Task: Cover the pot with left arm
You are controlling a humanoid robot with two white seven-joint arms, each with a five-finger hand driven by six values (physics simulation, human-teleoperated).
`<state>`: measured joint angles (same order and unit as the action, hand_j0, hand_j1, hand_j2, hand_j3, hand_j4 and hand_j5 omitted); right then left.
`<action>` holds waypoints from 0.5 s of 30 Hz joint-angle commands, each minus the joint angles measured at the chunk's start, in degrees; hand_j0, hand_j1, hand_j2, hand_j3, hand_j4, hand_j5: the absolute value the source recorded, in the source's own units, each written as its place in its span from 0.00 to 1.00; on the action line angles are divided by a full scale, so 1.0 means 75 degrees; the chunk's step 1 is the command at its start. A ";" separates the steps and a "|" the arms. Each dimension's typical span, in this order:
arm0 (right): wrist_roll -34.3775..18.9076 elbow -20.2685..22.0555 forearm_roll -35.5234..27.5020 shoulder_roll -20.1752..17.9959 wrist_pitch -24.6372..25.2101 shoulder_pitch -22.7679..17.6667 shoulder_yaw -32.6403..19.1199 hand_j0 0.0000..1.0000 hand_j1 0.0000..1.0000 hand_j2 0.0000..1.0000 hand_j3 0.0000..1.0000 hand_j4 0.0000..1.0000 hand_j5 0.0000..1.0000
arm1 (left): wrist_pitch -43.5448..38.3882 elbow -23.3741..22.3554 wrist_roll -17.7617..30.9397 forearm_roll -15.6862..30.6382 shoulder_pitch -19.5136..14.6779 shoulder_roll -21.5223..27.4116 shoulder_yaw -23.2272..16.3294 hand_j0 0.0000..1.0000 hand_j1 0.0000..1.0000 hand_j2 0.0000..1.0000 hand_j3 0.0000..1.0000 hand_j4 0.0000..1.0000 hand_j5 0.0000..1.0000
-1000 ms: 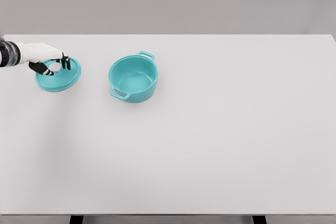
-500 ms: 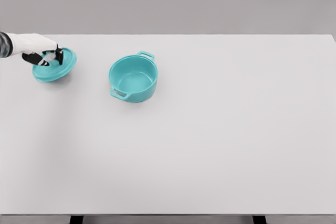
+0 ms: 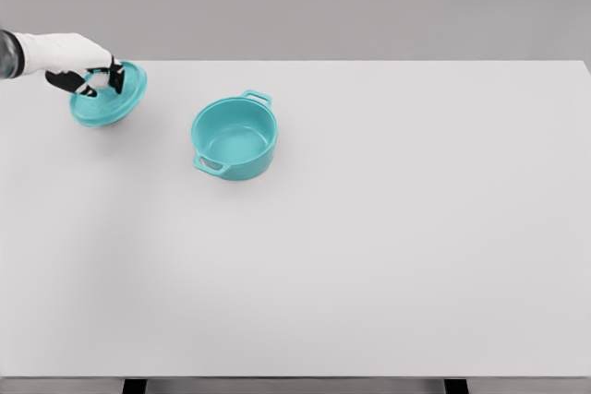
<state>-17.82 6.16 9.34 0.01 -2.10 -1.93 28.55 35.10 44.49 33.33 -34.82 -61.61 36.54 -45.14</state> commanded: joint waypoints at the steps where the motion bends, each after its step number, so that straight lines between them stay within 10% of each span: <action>1: -0.0003 0.0000 -0.0003 -0.0001 -0.0001 0.0000 0.0002 1.00 1.00 1.00 1.00 1.00 1.00 | -0.0013 0.0255 -0.0003 0.0049 0.0000 0.0004 0.0018 0.50 0.50 0.50 0.50 0.50 0.50; 15: -0.0003 0.0000 -0.0003 -0.0001 -0.0001 0.0000 0.0002 1.00 1.00 1.00 1.00 1.00 1.00 | -0.0013 0.2505 0.0009 0.0248 0.0000 0.0004 -0.0017 0.50 0.50 0.50 0.50 0.50 0.50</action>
<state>-17.82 6.15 9.34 0.01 -2.10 -1.93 28.55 35.17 60.11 33.42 -33.26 -61.61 36.51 -45.25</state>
